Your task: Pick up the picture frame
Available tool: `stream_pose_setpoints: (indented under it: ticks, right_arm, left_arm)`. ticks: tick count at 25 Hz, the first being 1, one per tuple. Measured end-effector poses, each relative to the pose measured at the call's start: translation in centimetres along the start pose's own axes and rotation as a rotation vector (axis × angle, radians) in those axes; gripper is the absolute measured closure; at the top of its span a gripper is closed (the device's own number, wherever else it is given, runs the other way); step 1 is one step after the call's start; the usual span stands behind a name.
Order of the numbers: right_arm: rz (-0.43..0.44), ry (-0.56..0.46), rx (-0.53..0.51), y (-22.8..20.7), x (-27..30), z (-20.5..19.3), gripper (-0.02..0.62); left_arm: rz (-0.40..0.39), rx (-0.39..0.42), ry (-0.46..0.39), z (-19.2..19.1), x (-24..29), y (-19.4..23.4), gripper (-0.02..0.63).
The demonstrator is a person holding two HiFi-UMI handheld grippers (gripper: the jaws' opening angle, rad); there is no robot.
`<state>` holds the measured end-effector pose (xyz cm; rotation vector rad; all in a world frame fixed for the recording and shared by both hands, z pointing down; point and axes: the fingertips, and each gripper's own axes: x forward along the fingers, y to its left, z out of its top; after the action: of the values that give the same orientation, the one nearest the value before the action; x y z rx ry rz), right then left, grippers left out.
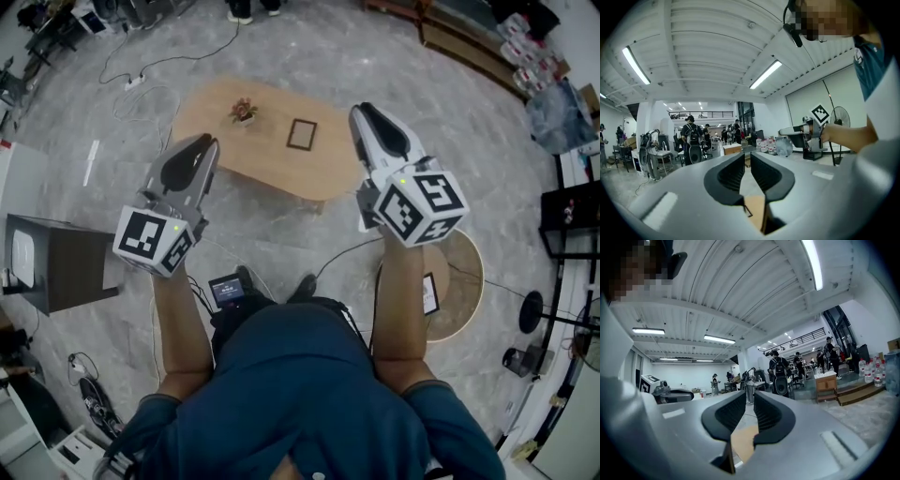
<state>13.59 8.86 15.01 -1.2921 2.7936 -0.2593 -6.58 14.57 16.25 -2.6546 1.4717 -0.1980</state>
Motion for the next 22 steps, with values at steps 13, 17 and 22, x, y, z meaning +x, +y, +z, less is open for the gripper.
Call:
stream_pose_setpoints:
  ticks: [13,17,22]
  right_arm:
    - [-0.153,-0.003,0.0,-4.4,0.1,-0.4,0.557]
    - [-0.214,-0.007,-0.014,-6.3,1.3,0.8,0.557]
    - [-0.267,-0.006,-0.012,-7.0,5.0,1.3,0.557]
  left_arm:
    - [-0.188,0.018,-0.022,0.1,8.3,0.7,0.568]
    - [-0.25,0.017,-0.052,0.9,12.0,1.9,0.569]
    - [-0.308,0.012,-0.065,1.0,15.1,5.6,0.568]
